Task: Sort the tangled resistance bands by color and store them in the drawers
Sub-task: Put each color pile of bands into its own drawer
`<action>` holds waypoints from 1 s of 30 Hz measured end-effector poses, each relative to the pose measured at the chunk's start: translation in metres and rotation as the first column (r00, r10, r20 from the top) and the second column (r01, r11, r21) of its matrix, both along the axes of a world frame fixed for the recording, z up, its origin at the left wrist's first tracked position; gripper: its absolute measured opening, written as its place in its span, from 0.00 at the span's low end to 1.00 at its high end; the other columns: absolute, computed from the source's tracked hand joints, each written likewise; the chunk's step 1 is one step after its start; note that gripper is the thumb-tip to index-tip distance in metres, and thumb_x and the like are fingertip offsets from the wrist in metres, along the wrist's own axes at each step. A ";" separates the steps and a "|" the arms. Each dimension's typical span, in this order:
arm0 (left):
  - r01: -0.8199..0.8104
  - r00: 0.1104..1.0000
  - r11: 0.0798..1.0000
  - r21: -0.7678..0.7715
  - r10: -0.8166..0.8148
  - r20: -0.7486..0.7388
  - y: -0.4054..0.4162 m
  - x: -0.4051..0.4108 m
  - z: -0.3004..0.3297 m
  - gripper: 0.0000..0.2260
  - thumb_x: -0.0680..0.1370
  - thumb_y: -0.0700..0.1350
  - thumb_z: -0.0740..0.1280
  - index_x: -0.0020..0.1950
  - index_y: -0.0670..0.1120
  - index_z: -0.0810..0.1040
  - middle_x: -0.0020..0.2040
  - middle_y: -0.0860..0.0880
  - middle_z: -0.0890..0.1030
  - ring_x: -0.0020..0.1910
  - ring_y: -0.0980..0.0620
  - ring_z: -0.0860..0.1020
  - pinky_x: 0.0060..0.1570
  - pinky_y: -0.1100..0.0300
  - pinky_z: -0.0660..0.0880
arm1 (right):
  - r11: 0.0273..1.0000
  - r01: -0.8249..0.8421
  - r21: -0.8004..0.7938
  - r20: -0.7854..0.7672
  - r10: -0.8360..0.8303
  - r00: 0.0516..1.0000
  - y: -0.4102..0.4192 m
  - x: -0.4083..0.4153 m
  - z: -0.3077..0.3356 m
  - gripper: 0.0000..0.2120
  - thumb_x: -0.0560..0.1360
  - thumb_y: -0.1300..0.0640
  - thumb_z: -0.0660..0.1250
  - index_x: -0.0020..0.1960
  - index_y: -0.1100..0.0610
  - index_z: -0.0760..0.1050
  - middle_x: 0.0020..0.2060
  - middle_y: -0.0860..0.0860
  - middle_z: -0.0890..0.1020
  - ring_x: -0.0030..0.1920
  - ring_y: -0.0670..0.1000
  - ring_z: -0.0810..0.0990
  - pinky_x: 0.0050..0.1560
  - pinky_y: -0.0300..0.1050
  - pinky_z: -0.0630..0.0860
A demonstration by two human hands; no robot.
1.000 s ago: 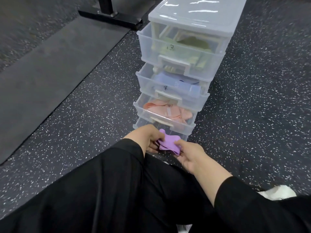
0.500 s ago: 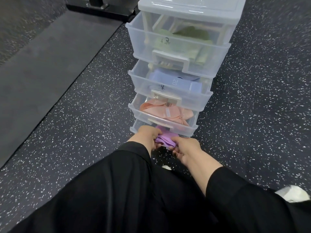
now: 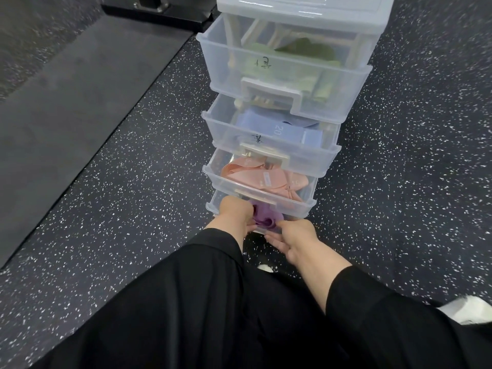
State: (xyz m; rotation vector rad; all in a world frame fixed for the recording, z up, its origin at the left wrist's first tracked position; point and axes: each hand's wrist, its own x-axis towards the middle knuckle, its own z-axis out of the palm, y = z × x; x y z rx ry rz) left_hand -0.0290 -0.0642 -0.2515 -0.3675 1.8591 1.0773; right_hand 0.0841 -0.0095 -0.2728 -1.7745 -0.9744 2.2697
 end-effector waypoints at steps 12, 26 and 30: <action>0.357 0.835 0.886 -0.297 -0.445 -0.323 -0.002 0.014 0.034 0.13 0.82 0.40 0.61 0.61 0.38 0.80 0.58 0.42 0.84 0.56 0.40 0.82 0.59 0.48 0.80 | 0.919 -0.171 0.355 0.059 0.161 0.985 -0.007 0.021 0.034 0.09 0.82 0.59 0.62 0.56 0.59 0.79 0.49 0.56 0.84 0.41 0.52 0.83 0.35 0.46 0.81; 0.087 0.596 0.913 0.399 0.274 -0.755 -0.015 0.007 0.175 0.19 0.82 0.42 0.63 0.73 0.51 0.71 0.67 0.53 0.77 0.62 0.57 0.76 0.61 0.64 0.71 | 0.954 0.239 0.179 -0.556 -0.102 0.825 0.047 0.034 0.218 0.11 0.83 0.59 0.61 0.65 0.61 0.71 0.64 0.58 0.78 0.61 0.58 0.81 0.60 0.53 0.80; 0.101 0.718 0.875 0.473 0.264 -0.643 0.002 -0.010 0.198 0.26 0.82 0.39 0.60 0.80 0.51 0.64 0.61 0.64 0.76 0.56 0.67 0.74 0.54 0.68 0.69 | 0.977 0.207 -0.044 -0.612 -0.190 0.768 0.065 0.028 0.240 0.30 0.83 0.59 0.60 0.81 0.62 0.53 0.77 0.62 0.64 0.70 0.64 0.72 0.67 0.57 0.75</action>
